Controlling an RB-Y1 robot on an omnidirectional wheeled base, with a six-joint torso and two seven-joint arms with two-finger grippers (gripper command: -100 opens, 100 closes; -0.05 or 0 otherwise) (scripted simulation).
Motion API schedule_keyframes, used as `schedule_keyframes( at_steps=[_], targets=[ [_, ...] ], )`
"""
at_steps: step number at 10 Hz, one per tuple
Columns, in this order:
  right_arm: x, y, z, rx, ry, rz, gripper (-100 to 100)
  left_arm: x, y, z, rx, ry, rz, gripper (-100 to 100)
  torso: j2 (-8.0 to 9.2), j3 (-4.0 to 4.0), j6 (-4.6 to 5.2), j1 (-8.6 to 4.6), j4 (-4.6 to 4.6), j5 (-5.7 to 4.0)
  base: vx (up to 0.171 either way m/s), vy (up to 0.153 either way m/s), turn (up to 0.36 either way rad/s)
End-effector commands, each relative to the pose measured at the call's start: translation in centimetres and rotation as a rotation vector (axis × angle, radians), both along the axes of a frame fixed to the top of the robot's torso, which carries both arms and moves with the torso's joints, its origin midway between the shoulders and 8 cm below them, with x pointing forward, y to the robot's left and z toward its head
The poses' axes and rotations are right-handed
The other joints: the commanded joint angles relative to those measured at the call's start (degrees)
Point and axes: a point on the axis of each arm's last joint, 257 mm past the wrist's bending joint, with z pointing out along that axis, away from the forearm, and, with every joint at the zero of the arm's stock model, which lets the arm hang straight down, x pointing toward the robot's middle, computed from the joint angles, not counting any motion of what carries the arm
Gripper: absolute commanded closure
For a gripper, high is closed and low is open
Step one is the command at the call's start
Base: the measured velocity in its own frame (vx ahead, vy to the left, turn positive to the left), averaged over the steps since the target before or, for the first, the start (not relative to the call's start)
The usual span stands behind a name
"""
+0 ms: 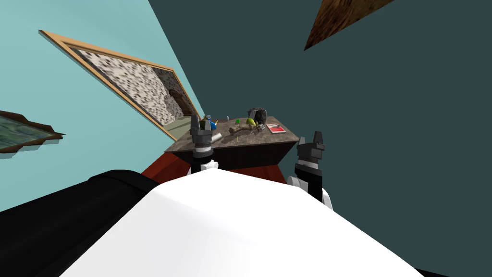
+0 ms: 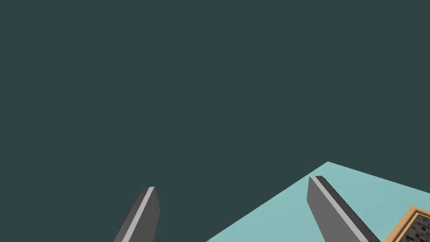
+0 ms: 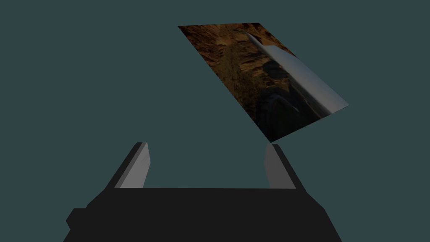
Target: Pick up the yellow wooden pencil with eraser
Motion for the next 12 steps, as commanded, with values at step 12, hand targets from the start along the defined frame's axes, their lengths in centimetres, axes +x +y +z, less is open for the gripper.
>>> schedule_keyframes(
  at_steps=[12],
  targets=[
    [0.0, 0.0, 0.0, 0.000, 0.000, 0.000, 0, 6.3, 1.9, -5.6, 0.204, 0.351, 0.003, -100, 0.02, 0.01, -0.01, 0.21, 0.01, 0.06, -0.021, 0.063, -0.109]
  ],
)
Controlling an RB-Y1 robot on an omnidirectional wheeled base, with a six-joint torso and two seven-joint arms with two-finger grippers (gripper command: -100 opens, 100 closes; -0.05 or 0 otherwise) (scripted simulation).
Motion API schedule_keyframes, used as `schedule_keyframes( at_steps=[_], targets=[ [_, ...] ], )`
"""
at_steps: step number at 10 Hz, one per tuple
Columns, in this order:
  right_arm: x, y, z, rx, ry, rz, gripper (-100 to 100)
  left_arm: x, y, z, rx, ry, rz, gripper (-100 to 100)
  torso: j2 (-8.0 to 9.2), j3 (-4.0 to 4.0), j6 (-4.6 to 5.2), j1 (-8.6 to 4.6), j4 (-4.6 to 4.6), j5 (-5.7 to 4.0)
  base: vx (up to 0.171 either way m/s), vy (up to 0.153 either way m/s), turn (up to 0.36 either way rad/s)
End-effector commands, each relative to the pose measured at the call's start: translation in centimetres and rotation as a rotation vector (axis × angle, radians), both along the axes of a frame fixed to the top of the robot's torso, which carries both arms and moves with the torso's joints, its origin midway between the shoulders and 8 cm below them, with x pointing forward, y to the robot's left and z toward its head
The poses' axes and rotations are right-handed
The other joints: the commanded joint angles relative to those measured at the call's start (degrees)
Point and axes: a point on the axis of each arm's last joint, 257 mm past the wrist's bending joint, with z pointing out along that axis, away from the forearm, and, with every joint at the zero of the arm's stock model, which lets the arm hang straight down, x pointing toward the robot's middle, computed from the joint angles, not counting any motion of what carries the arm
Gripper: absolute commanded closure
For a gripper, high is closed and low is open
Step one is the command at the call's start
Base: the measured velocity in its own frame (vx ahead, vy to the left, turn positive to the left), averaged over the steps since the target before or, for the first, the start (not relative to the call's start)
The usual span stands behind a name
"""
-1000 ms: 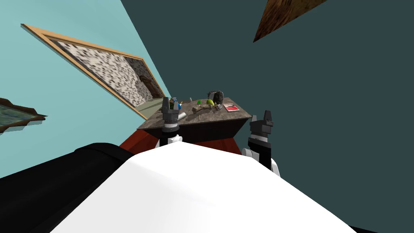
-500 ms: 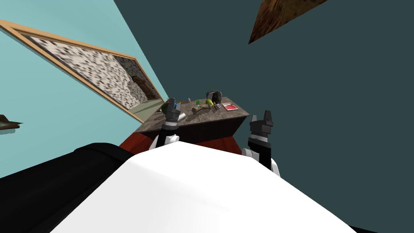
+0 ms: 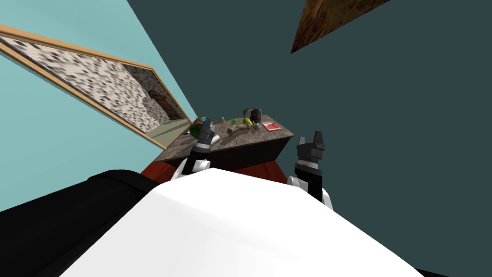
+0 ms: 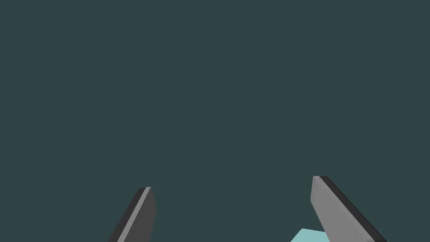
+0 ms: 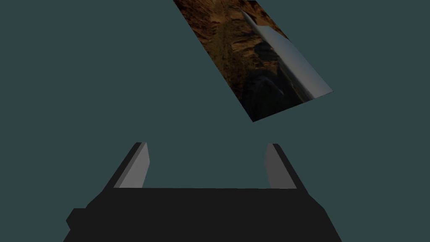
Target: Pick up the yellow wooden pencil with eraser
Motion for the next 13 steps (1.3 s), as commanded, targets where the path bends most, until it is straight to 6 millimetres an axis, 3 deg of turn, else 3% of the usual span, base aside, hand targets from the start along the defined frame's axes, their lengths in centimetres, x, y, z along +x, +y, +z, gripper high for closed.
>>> schedule_keyframes(
  at_steps=[1, 13],
  targets=[
    [0.0, 0.0, 0.0, 0.000, 0.000, 0.000, 0, 0.6, 0.4, -0.8, 0.009, 0.041, 0.009, -100, 0.00, 0.00, 0.00, 0.00, 0.00, 0.00, -0.011, 0.047, -0.073],
    [0.0, 0.0, 0.0, 0.000, 0.000, 0.000, 0, 5.7, 5.4, -7.6, 0.129, 0.390, 0.092, -100, -0.09, -0.05, -0.04, -0.11, -0.02, -0.01, -0.011, 0.042, -0.106]
  ],
)
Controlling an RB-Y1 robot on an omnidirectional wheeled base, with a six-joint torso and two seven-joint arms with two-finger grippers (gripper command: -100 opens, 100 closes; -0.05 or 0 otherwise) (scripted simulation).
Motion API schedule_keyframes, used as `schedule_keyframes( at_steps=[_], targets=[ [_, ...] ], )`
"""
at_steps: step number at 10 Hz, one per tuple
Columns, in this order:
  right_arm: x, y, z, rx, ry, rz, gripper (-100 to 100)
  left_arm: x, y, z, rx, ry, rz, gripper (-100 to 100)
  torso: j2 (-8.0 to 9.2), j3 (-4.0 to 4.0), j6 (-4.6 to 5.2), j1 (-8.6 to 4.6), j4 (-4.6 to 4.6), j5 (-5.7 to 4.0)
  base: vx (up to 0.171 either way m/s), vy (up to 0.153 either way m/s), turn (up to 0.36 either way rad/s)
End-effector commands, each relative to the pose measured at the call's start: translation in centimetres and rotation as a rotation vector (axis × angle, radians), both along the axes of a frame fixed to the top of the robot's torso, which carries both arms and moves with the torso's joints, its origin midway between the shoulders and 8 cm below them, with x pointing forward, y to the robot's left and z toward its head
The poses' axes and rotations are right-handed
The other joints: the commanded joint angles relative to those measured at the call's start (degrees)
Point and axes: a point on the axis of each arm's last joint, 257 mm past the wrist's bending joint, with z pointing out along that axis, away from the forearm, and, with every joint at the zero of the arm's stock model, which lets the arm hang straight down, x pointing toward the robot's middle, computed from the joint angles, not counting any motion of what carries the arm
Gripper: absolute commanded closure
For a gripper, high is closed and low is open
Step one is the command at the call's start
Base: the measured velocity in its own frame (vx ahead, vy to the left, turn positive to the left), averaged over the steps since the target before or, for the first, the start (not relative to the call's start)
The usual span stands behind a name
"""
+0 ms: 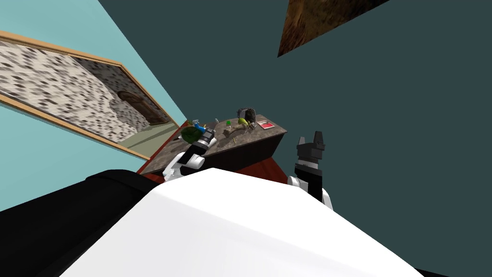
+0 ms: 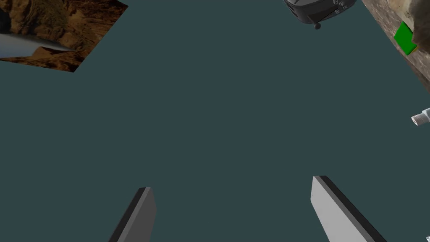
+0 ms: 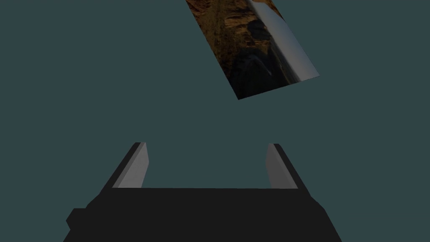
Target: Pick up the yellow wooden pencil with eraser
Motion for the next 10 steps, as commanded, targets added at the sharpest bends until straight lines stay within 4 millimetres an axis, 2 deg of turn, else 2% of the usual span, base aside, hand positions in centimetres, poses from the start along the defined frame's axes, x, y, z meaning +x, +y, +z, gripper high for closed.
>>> schedule_keyframes(
  at_steps=[1, 4, 9, 10],
  targets=[
    [0.0, 0.0, 0.0, 0.000, 0.000, 0.000, 0, 0.6, 0.8, -1.1, 0.009, 0.049, 0.017, -100, 0.00, 0.00, 0.00, 0.00, 0.00, 0.00, -0.006, 0.029, -0.107],
    [0.0, 0.0, 0.0, 0.000, 0.000, 0.000, 0, 1.8, 2.8, -3.2, 0.046, 0.159, 0.043, -100, -0.03, -0.02, -0.04, 0.02, -0.01, 0.01, -0.001, 0.031, -0.135],
    [0.0, 0.0, 0.0, 0.000, 0.000, 0.000, 0, 2.3, 4.5, -5.8, 0.062, 0.275, 0.083, -100, -0.08, -0.05, -0.04, -0.04, -0.02, 0.00, 0.007, 0.018, -0.059],
    [0.0, 0.0, 0.0, 0.000, 0.000, 0.000, 0, 2.8, 5.3, -6.6, 0.079, 0.317, 0.089, -100, -0.06, -0.03, -0.05, -0.06, -0.01, 0.00, 0.012, 0.011, -0.134]
  ],
)
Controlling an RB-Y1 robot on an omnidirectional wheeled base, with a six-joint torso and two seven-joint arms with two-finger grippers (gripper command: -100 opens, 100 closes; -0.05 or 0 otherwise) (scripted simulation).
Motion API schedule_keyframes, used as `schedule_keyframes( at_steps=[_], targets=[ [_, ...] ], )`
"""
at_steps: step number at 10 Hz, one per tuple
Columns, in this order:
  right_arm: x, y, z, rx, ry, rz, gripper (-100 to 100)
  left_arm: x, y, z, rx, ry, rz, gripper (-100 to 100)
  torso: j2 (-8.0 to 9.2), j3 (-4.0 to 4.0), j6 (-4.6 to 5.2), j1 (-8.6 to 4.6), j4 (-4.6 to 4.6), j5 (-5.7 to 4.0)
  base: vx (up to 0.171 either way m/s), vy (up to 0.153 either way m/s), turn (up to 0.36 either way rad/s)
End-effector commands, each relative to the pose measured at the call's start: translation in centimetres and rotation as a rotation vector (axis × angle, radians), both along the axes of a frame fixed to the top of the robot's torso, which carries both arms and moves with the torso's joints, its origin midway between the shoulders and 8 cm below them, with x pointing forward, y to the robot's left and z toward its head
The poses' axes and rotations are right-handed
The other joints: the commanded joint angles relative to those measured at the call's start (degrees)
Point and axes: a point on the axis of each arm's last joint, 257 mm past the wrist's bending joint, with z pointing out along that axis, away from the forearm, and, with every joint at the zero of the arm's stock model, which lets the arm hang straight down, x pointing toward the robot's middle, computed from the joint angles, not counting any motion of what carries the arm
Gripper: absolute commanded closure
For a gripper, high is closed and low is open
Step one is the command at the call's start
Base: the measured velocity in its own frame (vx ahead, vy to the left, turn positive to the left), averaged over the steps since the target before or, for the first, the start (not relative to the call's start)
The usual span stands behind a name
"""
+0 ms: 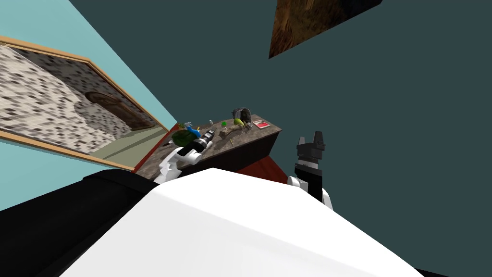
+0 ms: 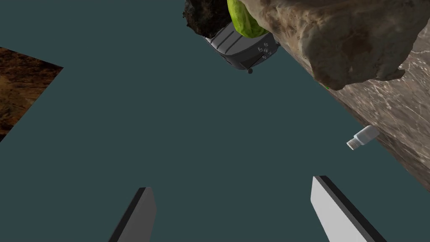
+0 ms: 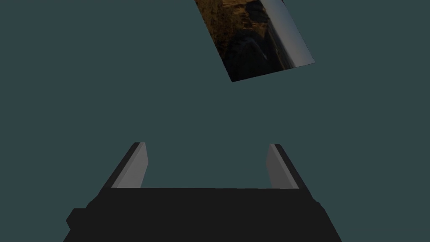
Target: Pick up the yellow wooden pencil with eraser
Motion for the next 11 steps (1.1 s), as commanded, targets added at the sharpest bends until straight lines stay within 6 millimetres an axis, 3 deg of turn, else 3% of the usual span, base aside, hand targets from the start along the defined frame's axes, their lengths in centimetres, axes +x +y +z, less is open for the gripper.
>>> schedule_keyframes(
  at_steps=[1, 11],
  targets=[
    [0.0, 0.0, 0.0, 0.000, 0.000, 0.000, 0, 0.2, 0.7, -1.0, 0.008, 0.047, 0.015, -100, 0.00, 0.00, 0.00, 0.00, 0.00, 0.00, 0.014, 0.016, -0.090],
    [0.0, 0.0, 0.0, 0.000, 0.000, 0.000, 0, 0.4, 5.1, -6.9, 0.058, 0.344, 0.080, -100, -0.02, -0.01, -0.06, -0.05, -0.01, 0.00, 0.019, 0.008, -0.076]
  ],
)
